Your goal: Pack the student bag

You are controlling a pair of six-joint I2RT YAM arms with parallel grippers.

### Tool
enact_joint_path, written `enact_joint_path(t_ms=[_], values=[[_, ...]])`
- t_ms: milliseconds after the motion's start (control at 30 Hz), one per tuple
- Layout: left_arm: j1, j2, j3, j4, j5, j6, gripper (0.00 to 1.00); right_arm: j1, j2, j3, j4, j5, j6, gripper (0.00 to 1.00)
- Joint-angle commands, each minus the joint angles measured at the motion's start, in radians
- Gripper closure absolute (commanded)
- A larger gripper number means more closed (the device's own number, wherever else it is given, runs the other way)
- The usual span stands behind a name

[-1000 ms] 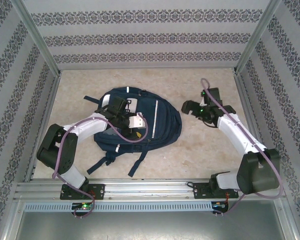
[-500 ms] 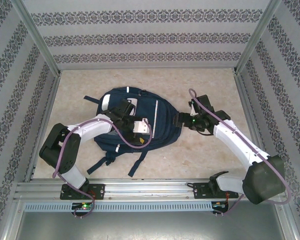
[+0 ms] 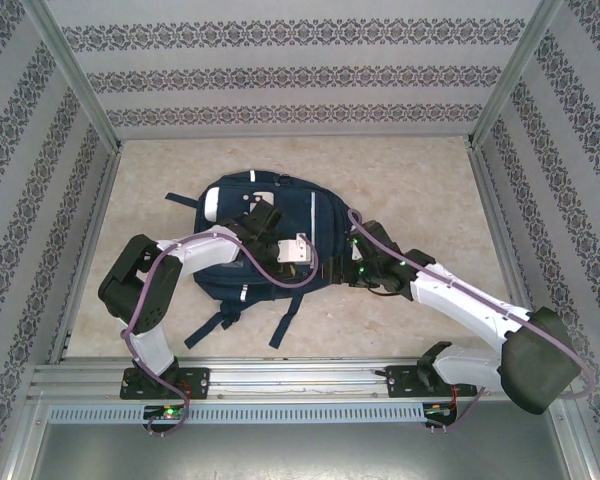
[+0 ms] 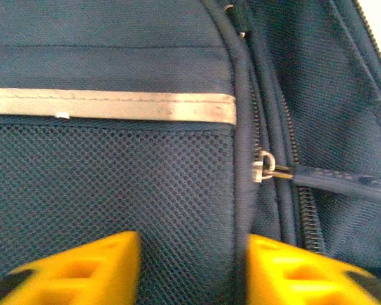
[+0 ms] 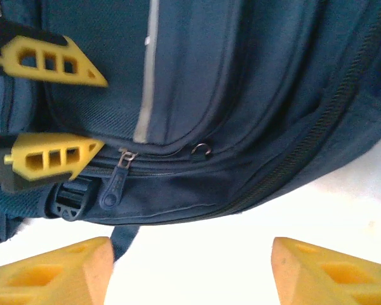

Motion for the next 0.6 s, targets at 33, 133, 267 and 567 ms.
enact_joint_path(t_ms=[33,133,267,567], values=[[-0.014,0.046,0.041,-0.109,0.011,0.044,0.90,0.043,0.002,-0.031,0.102,-0.043,0.000,0.39],[-0.011,0.030,0.099,-0.171,0.101,0.031,1.00,0.093,0.032,-0.028,0.137,-0.041,-0.003,0.39],[0.018,0.015,0.165,-0.188,0.251,-0.087,1.00,0.167,0.095,0.021,0.132,0.042,-0.002,0.39],[0.045,0.040,0.193,-0.225,0.393,-0.174,1.00,0.274,0.219,0.093,0.128,0.382,0.098,0.43]])
